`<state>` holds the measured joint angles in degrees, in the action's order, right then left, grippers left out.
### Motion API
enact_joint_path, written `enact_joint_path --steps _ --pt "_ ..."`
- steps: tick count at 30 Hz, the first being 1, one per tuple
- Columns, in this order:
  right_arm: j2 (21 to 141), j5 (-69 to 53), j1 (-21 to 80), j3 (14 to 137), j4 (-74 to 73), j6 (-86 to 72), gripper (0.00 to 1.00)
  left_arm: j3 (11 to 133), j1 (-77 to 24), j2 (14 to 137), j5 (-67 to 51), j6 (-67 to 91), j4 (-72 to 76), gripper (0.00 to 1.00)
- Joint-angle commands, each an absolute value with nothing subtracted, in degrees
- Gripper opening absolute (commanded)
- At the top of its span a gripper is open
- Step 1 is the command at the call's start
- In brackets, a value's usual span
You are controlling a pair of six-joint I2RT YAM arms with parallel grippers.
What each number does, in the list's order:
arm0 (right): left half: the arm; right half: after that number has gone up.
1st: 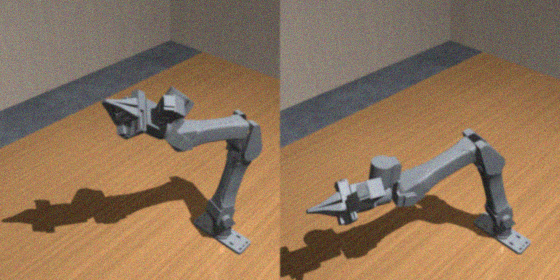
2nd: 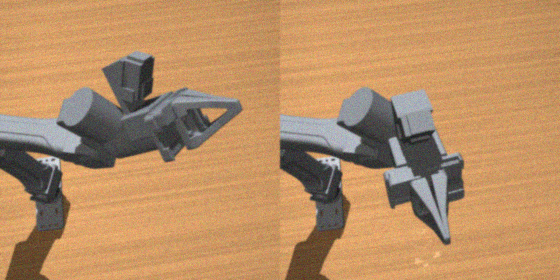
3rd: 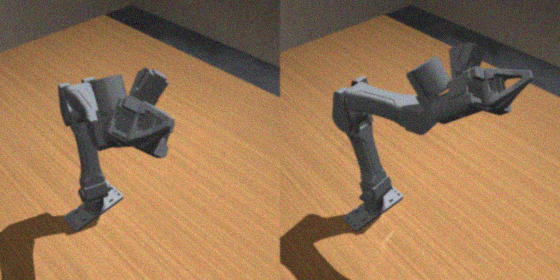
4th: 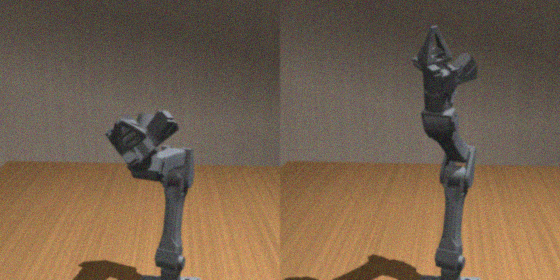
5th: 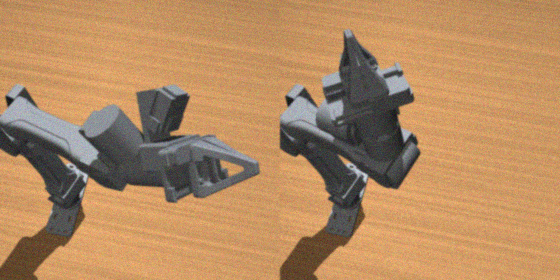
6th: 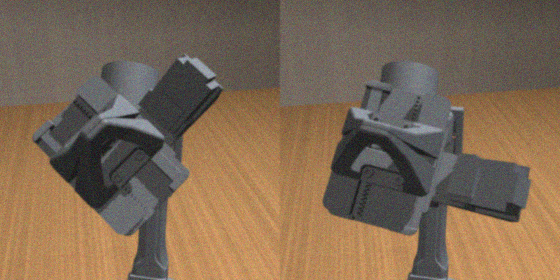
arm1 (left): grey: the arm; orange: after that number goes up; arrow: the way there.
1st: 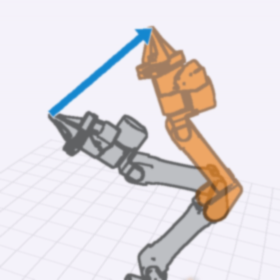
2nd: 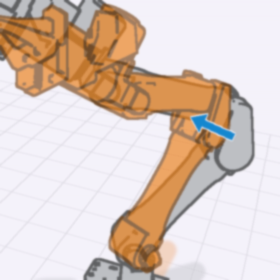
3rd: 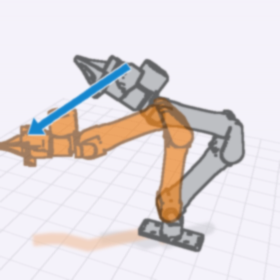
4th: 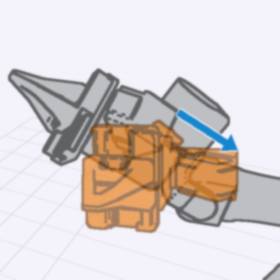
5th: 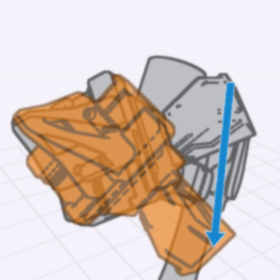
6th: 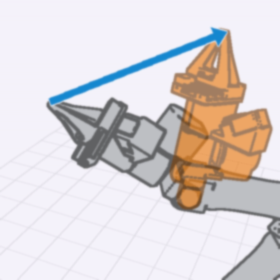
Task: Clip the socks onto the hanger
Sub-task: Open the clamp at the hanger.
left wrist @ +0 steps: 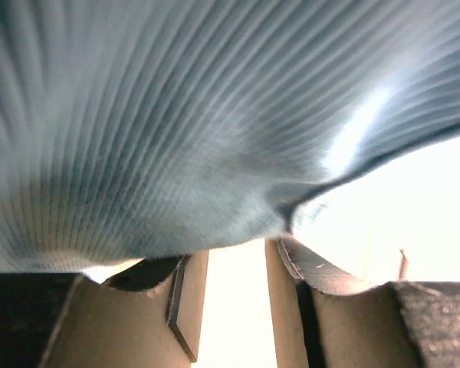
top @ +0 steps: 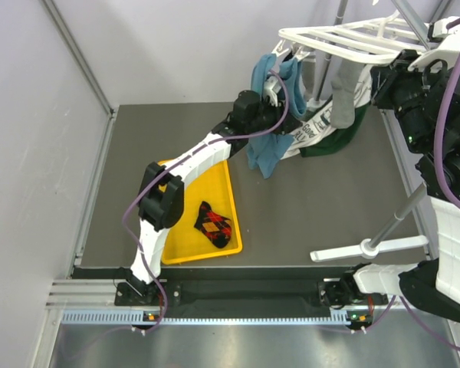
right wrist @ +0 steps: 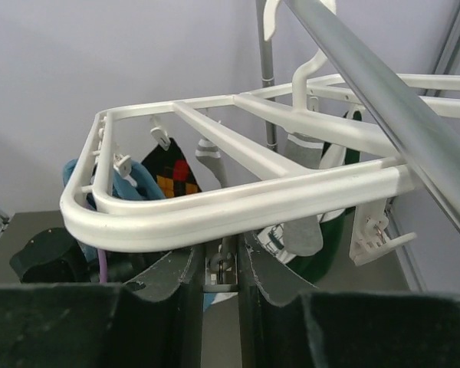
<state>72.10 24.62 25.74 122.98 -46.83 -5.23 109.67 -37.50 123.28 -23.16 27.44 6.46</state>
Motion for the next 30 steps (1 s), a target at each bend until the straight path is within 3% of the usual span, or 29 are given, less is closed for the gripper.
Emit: enact_joint_path --steps 1,5,9,12,13,20,26,30 --pt "70.8 21.0 25.5 122.8 -45.1 -6.4 0.06 105.1 -36.7 115.3 -32.4 27.6 12.5 0.41" --pt "70.0 18.3 25.5 122.7 -46.9 -7.2 0.0 97.8 -36.7 107.1 -38.6 28.3 19.3 0.43" --pt "68.7 16.7 25.5 121.6 -47.5 -7.6 0.0 100.1 -36.0 104.2 -47.6 28.2 17.6 0.44" --pt "67.9 15.8 25.5 121.0 -47.4 -7.6 0.0 98.9 -36.2 101.4 -51.6 36.3 24.0 0.46" --pt "67.9 15.4 25.6 121.0 -47.3 -7.7 0.0 97.8 -36.3 100.8 -52.0 39.2 32.3 0.47" --pt "66.4 13.3 25.5 120.6 -47.3 -8.3 0.0 99.7 -39.2 103.4 -50.5 59.4 56.6 0.48" --pt "65.5 13.1 25.4 119.8 -47.2 -8.3 0.0 104.8 -43.3 107.8 -45.4 61.3 56.5 0.49" --pt "65.0 14.8 25.5 119.4 -47.0 -7.4 0.0 95.8 -44.4 106.3 -44.6 62.1 60.7 0.48"
